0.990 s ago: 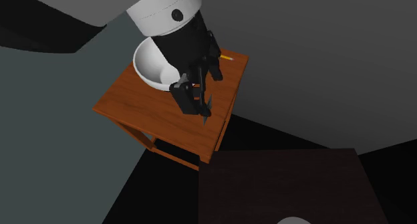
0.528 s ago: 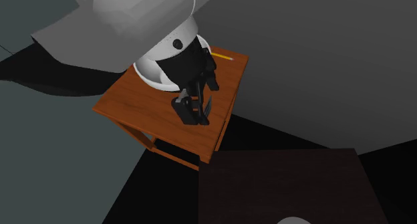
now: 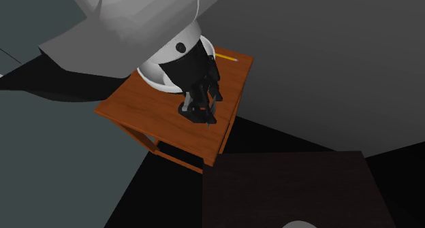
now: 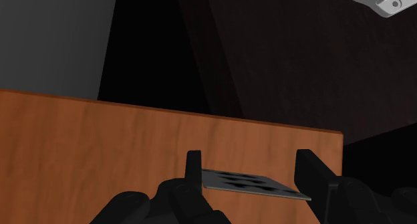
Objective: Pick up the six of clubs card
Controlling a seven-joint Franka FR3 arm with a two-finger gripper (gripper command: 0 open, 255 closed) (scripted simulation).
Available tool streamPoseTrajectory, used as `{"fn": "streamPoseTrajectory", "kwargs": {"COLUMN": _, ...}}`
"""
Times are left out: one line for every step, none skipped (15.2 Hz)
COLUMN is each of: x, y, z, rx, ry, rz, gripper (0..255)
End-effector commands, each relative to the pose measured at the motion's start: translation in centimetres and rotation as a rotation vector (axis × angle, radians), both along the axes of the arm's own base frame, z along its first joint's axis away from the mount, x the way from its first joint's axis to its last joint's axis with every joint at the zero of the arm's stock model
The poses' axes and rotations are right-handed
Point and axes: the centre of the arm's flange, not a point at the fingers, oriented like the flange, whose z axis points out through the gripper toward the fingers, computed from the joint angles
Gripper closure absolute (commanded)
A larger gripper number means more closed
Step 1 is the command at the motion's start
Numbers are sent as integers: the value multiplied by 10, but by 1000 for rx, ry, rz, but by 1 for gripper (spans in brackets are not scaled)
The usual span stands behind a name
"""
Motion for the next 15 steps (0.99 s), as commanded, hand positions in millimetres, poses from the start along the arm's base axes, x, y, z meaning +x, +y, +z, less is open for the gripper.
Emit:
{"fn": "streamPoseTrajectory", "kwargs": {"x": 0, "y": 0, "z": -1, "rx": -1, "ry": 1, "rz": 0, "gripper": 255}}
{"fn": "streamPoseTrajectory", "kwargs": {"x": 0, "y": 0, "z": -1, "rx": -1, "ry": 1, "rz": 0, "gripper": 255}}
{"fn": "streamPoseTrajectory", "kwargs": {"x": 1, "y": 0, "z": -2, "rx": -1, "ry": 1, "rz": 0, "gripper": 255}}
{"fn": "streamPoseTrajectory", "kwargs": {"x": 1, "y": 0, "z": 3, "rx": -1, "ry": 1, "rz": 0, "gripper": 255}}
{"fn": "streamPoseTrajectory", "kwargs": {"x": 1, "y": 0, "z": 9, "rx": -1, "ry": 1, "rz": 0, "gripper": 255}}
{"fn": "streamPoseTrajectory", "kwargs": {"x": 1, "y": 0, "z": 14, "rx": -1, "ry": 1, "rz": 0, "gripper": 255}}
{"fn": "streamPoseTrajectory", "kwargs": {"x": 1, "y": 0, "z": 19, "rx": -1, "ry": 1, "rz": 0, "gripper": 255}}
{"fn": "streamPoseTrajectory", "kwargs": {"x": 1, "y": 0, "z": 24, "rx": -1, "ry": 1, "rz": 0, "gripper": 255}}
{"fn": "streamPoseTrajectory", "kwargs": {"x": 1, "y": 0, "z": 30, "rx": -1, "ry": 1, "rz": 0, "gripper": 255}}
{"fn": "streamPoseTrajectory", "kwargs": {"x": 1, "y": 0, "z": 35, "rx": -1, "ry": 1, "rz": 0, "gripper": 255}}
{"fn": "streamPoseTrajectory", "kwargs": {"x": 1, "y": 0, "z": 40, "rx": -1, "ry": 1, "rz": 0, "gripper": 255}}
{"fn": "streamPoseTrajectory", "kwargs": {"x": 1, "y": 0, "z": 46, "rx": -1, "ry": 1, "rz": 0, "gripper": 255}}
{"fn": "streamPoseTrajectory", "kwargs": {"x": 1, "y": 0, "z": 51, "rx": -1, "ry": 1, "rz": 0, "gripper": 255}}
{"fn": "streamPoseTrajectory", "kwargs": {"x": 1, "y": 0, "z": 56, "rx": -1, "ry": 1, "rz": 0, "gripper": 255}}
{"fn": "streamPoseTrajectory", "kwargs": {"x": 1, "y": 0, "z": 61, "rx": -1, "ry": 1, "rz": 0, "gripper": 255}}
